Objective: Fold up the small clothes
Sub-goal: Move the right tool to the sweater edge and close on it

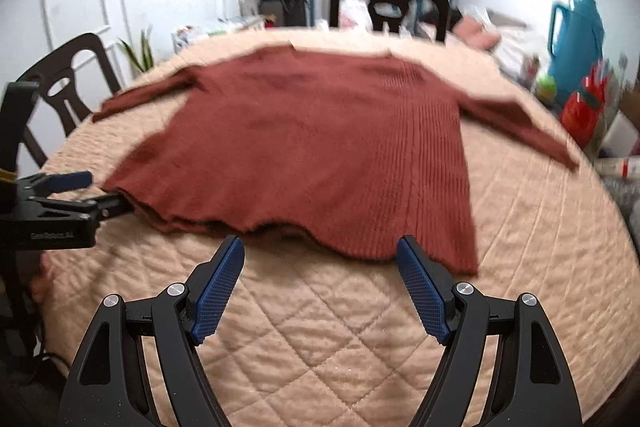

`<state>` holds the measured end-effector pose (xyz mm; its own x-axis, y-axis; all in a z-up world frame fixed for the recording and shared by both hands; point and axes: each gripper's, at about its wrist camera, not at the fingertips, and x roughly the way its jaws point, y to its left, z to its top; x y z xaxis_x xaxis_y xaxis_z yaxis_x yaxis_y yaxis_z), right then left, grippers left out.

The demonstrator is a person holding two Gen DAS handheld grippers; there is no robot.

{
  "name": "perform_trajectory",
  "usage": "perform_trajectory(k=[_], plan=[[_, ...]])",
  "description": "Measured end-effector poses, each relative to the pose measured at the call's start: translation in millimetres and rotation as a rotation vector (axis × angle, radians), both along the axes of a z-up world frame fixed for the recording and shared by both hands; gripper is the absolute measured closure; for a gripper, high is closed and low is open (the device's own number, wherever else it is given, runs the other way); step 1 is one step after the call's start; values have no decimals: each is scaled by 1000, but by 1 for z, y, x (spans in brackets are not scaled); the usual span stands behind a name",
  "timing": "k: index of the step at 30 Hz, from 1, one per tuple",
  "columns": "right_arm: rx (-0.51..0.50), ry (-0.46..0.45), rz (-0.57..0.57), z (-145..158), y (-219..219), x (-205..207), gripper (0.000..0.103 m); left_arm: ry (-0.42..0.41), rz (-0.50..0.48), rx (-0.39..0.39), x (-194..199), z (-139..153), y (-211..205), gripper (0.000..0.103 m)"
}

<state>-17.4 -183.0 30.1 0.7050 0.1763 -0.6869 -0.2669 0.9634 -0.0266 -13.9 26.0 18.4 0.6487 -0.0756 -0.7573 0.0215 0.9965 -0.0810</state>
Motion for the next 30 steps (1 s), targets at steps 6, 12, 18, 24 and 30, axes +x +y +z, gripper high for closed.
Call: perform_trajectory(k=[6,12,18,24,30], plan=[[-38,-134,123,41,25,4,25,-100,66,8,-9,34,37,0],[-41,-213,273,62,70,28,25,-157,163,-6,-8,56,84,0],[-48,-151,418,51,133,75,25,-201,224,-59,-3,69,132,0],[-1,-100,527,35,188,113,25,-192,263,-43,4,69,161,0],[-29,-100,678,14,248,125,25,-193,351,-99,9,67,196,0]])
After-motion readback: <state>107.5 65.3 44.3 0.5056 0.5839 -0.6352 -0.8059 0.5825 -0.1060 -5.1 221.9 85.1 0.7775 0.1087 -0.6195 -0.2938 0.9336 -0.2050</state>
